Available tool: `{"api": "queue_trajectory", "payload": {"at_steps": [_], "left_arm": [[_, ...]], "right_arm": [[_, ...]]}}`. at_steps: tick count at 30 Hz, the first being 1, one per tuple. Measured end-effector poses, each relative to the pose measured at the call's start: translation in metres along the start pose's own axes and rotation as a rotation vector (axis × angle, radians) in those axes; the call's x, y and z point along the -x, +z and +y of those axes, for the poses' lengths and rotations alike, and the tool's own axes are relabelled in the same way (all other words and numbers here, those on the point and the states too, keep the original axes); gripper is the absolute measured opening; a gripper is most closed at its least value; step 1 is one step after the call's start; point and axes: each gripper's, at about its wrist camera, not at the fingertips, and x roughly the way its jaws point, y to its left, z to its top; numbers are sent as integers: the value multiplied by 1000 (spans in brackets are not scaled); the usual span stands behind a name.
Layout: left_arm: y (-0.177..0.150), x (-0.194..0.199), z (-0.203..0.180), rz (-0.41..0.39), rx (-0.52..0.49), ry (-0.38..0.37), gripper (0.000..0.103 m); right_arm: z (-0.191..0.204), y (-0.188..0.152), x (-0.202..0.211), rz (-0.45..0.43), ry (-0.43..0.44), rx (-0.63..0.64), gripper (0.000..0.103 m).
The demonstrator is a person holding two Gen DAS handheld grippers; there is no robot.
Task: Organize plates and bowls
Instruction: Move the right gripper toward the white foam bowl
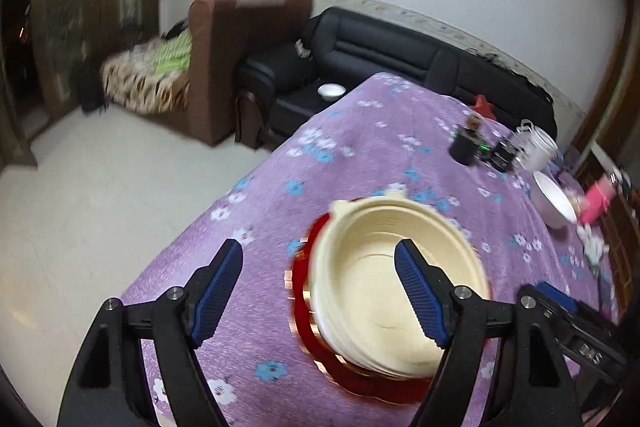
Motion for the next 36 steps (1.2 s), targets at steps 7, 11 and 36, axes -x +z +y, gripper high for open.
{"api": "queue_trajectory", "payload": {"at_steps": [7,11,36], "left_arm": [[-10,22,-74,-73,-226,3,81],[-14,23,-111,-74,-308,-16,81],[-8,-6,-251,73,-526,-212,82]], "right_arm": [[-18,-5,8,-4,-10,-26,70],[-37,-6,18,-19,-24,-58,71],[-178,-4,69,-84,-167,-277,72]]}}
